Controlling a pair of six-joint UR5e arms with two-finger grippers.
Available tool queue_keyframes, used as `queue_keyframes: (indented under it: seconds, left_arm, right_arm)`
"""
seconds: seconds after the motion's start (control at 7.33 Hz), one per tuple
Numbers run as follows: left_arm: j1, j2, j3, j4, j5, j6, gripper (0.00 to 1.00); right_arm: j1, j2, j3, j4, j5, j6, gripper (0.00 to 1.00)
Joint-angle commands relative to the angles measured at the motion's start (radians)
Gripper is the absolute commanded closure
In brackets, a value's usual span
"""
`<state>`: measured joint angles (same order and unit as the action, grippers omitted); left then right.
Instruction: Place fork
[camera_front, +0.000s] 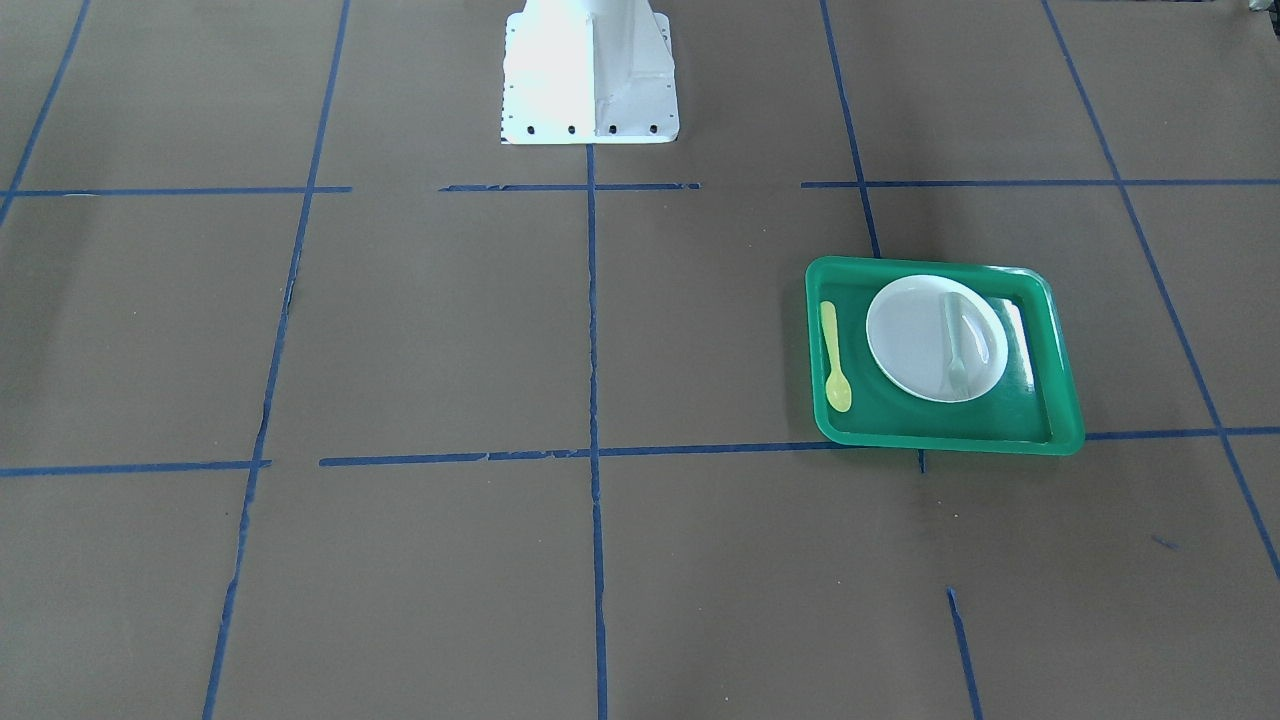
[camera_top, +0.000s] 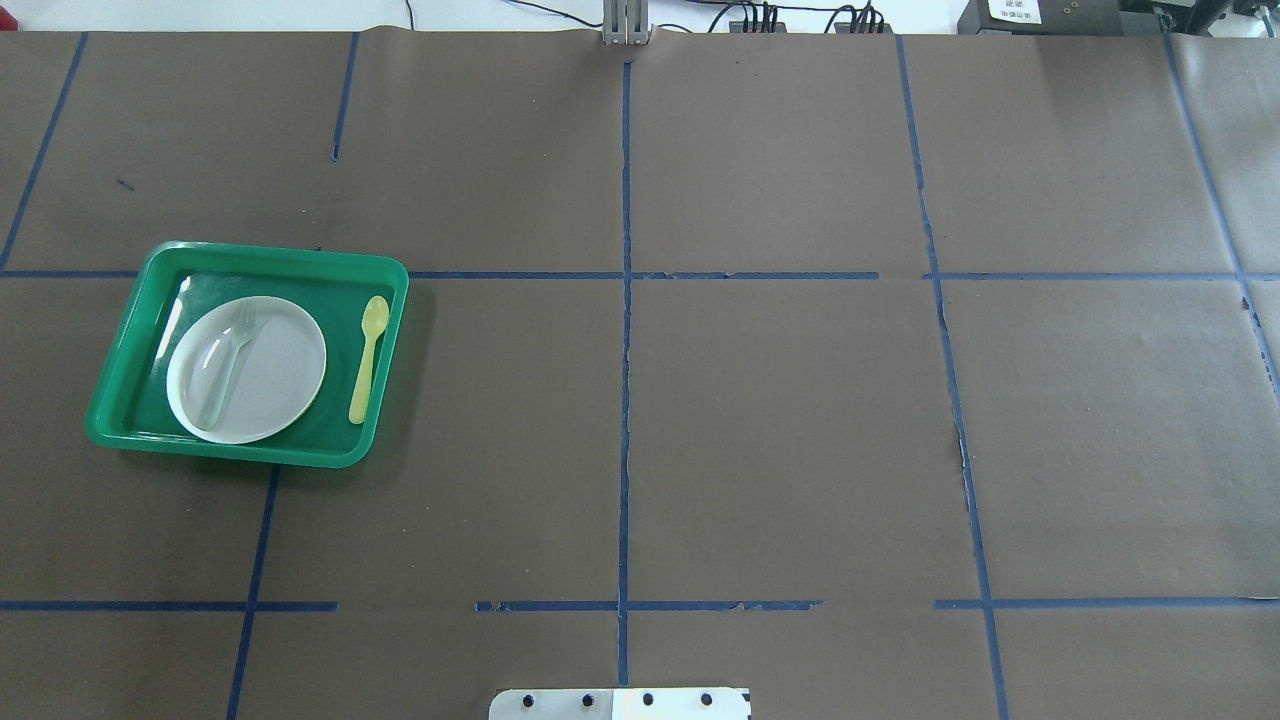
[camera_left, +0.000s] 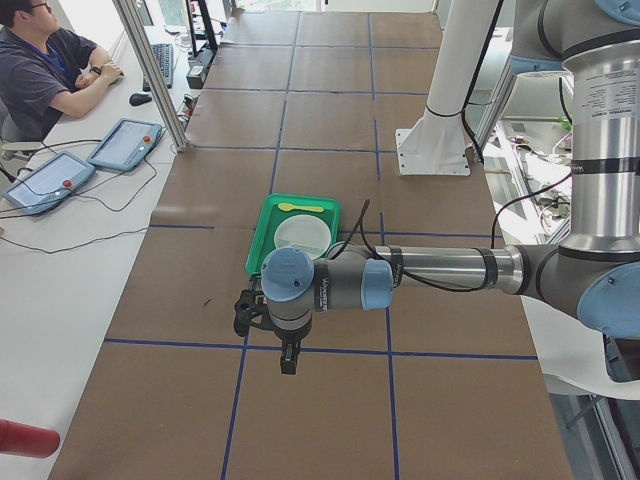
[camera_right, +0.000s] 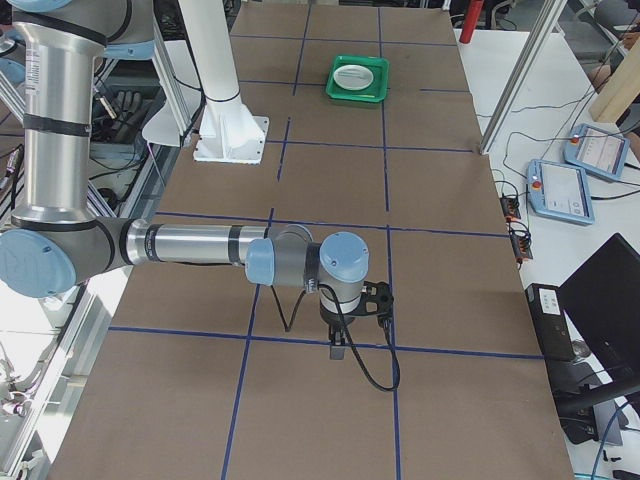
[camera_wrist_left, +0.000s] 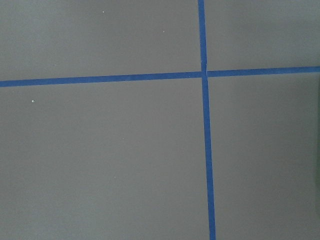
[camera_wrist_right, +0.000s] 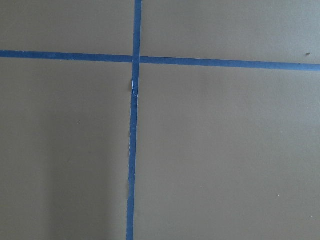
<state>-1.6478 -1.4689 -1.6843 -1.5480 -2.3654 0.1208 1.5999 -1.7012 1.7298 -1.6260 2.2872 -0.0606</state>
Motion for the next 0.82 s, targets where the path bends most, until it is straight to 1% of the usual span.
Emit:
queue_keyframes:
  seconds: [0.0, 0.27, 0.41, 0.55, 0.68]
  left_arm:
    - [0.006, -0.011, 0.002, -0.010, -0.002, 0.005, 0.00]
    - [0.006, -0.037, -0.006, -0.026, -0.003, -0.003, 0.00]
    - [0.006, -0.042, -0.020, -0.071, -0.005, -0.007, 0.00]
    - [0.029, -0.042, -0.035, -0.102, -0.018, -0.006, 0.00]
    - [0.096, -0.044, -0.043, -0.169, -0.049, -0.060, 0.00]
  right_arm:
    - [0.000, 0.000, 0.001, 0.000, 0.000, -0.001, 0.00]
    - [0.000, 0.000, 0.001, 0.000, 0.000, -0.001, 0.00]
    - [0.000, 0.000, 0.001, 0.000, 0.000, -0.001, 0.00]
    - [0.000, 0.000, 0.001, 0.000, 0.000, -0.001, 0.00]
    - [0.000, 0.000, 0.001, 0.000, 0.000, -0.001, 0.00]
